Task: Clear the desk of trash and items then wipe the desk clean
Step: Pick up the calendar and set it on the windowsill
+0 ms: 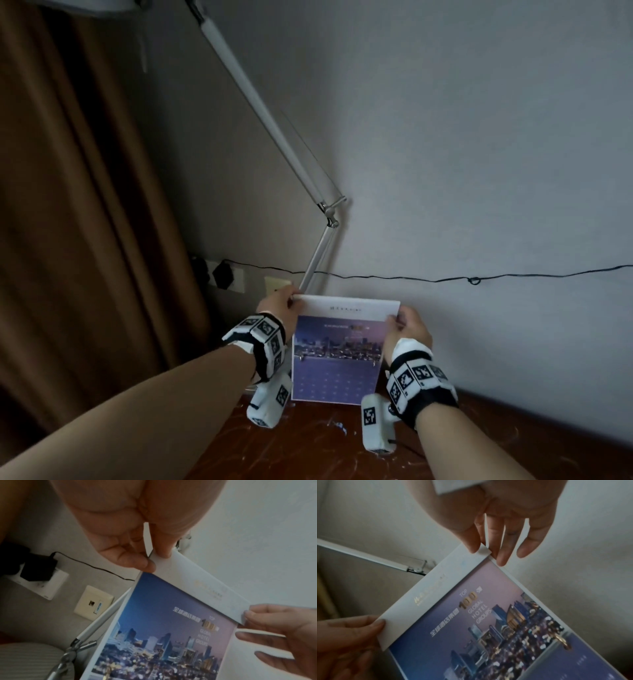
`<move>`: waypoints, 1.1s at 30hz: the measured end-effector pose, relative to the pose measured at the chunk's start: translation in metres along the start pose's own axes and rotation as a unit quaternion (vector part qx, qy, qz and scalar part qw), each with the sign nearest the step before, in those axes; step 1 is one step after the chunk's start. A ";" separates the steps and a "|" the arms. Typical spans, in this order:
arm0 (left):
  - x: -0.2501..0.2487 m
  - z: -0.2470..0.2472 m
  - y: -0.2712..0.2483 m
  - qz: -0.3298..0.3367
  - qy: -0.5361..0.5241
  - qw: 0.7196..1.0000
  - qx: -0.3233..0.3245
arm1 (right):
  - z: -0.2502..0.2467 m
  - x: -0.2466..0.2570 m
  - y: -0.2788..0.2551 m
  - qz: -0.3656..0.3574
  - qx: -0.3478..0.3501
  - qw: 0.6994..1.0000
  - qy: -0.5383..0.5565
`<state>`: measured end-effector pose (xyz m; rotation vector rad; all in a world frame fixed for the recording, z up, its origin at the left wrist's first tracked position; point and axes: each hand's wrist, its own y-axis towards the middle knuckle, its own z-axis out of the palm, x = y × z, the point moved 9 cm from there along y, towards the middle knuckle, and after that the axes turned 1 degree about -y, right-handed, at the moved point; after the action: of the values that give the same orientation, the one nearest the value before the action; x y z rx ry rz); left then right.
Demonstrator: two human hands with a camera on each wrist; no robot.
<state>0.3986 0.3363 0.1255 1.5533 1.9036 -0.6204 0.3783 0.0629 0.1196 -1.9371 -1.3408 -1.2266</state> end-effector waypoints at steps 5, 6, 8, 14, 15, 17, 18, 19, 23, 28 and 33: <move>0.013 -0.071 -0.063 0.021 -0.059 0.997 -0.050 | -0.010 0.057 -0.048 -0.070 -0.024 0.997 0.016; 0.017 -0.088 -0.076 0.029 -0.073 0.995 -0.065 | -0.008 0.070 -0.059 -0.080 -0.022 0.996 0.020; 0.031 -0.132 -0.104 0.042 -0.080 0.991 -0.098 | 0.005 0.100 -0.087 -0.105 -0.008 0.994 0.023; 0.132 -0.273 -0.210 -0.006 -0.035 0.981 -0.193 | 0.096 0.196 -0.215 -0.168 0.110 0.979 0.017; 0.158 -0.302 -0.236 -0.021 -0.024 0.976 -0.213 | 0.119 0.213 -0.248 -0.182 0.137 0.974 0.022; 0.202 -0.351 -0.286 -0.048 -0.001 0.969 -0.243 | 0.156 0.241 -0.310 -0.203 0.181 0.961 0.037; 0.217 -0.372 -0.308 -0.057 0.009 0.964 -0.258 | 0.172 0.251 -0.335 -0.209 0.201 0.956 0.042; 0.234 -0.394 -0.332 -0.070 0.018 0.959 -0.273 | 0.184 0.262 -0.366 -0.217 0.221 0.950 0.043; 0.304 -0.479 -0.442 -0.131 0.035 0.931 -0.339 | 0.234 0.314 -0.499 -0.258 0.305 0.914 0.065; 0.356 -0.558 -0.559 -0.179 0.064 0.891 -0.412 | 0.271 0.364 -0.633 -0.278 0.407 0.861 0.128; 0.367 -0.631 -0.647 -0.183 0.103 0.833 -0.511 | 0.291 0.423 -0.727 -0.312 0.469 0.811 0.160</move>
<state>-0.3827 0.8917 0.3073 0.5664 2.1305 0.4413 -0.1166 0.7858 0.2757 -0.5812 -1.9402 -0.7914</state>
